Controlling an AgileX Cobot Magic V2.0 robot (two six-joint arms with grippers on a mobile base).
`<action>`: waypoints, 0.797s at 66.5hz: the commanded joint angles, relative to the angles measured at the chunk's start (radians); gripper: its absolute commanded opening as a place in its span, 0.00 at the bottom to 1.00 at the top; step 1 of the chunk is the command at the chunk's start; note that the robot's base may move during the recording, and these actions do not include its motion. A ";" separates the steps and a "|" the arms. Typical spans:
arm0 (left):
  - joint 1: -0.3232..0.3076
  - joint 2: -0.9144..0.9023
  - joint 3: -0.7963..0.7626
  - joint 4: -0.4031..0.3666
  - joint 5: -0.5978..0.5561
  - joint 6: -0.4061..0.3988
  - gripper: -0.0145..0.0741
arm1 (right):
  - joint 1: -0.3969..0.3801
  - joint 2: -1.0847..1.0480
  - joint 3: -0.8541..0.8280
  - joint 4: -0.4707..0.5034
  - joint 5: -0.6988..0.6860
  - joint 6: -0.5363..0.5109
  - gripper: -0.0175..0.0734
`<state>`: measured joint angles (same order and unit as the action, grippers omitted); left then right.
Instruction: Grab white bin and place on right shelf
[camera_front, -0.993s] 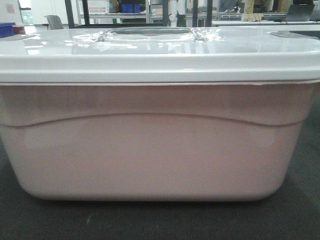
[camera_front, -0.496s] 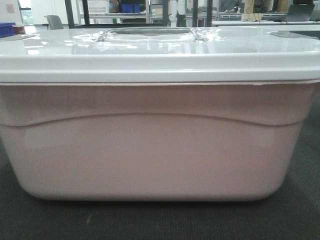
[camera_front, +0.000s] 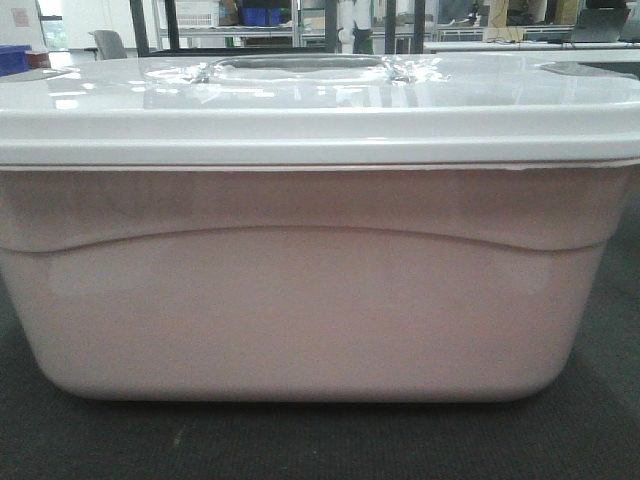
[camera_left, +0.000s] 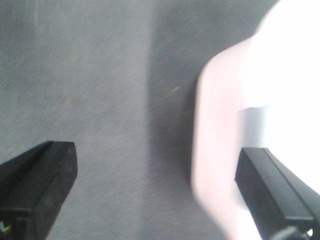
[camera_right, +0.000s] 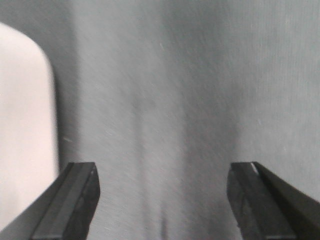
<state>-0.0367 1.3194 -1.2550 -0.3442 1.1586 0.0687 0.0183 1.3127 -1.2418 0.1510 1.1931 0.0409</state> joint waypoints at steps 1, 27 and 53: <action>0.023 -0.041 -0.053 -0.116 0.010 0.052 0.78 | -0.009 -0.026 -0.077 0.077 -0.015 -0.041 0.88; 0.283 -0.023 0.109 -0.727 0.101 0.478 0.78 | -0.254 0.016 -0.021 0.616 0.056 -0.368 0.88; 0.322 0.085 0.246 -0.927 0.157 0.667 0.78 | -0.289 0.099 0.125 0.902 0.099 -0.589 0.88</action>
<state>0.2916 1.4151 -0.9867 -1.1717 1.2107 0.7077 -0.2610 1.4132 -1.0981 0.9595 1.2202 -0.5086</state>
